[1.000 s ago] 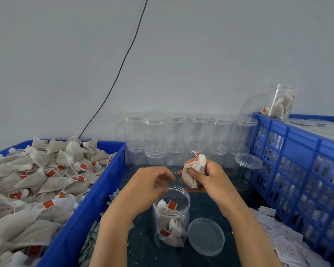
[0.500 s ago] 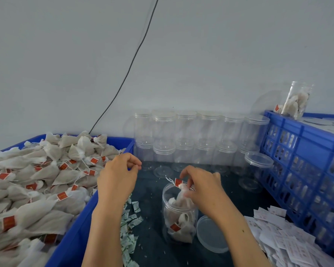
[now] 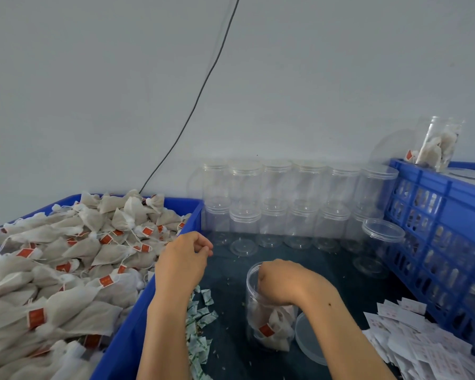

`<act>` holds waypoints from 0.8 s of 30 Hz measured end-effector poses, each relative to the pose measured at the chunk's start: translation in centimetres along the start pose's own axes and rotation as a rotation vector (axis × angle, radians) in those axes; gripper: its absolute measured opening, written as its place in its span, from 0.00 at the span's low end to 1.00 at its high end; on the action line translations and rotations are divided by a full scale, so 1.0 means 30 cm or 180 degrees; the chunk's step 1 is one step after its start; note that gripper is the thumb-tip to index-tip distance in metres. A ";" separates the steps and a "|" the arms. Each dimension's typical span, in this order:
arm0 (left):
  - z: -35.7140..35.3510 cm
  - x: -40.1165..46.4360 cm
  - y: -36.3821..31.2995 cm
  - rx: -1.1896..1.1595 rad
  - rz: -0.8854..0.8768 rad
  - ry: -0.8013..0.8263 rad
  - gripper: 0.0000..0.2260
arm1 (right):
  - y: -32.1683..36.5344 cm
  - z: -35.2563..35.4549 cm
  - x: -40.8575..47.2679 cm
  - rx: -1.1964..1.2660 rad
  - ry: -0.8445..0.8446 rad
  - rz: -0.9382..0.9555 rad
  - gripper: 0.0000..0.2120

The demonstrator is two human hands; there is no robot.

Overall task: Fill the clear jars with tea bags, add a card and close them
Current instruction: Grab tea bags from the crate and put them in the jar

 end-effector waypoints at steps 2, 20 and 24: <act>0.003 0.007 0.014 -0.0017 0.0055 0.0019 0.10 | 0.003 0.015 0.018 0.0010 0.0102 -0.0041 0.11; -0.159 0.008 0.245 0.0676 0.0988 0.1685 0.16 | -0.411 -0.040 -0.116 0.4148 -0.2321 -0.0018 0.20; -0.160 0.017 0.241 0.0791 0.0945 0.1586 0.15 | -0.456 -0.056 -0.117 0.4260 -0.2406 -0.0231 0.19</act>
Point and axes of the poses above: each hand's wrist, its own x-axis towards the middle knuckle, its own z-axis out of the back of the hand, y = z × x, the point moved 2 cm from there along x, towards the middle knuckle, and after that the axes turned 7 degrees about -x, right-handed, at the moved point
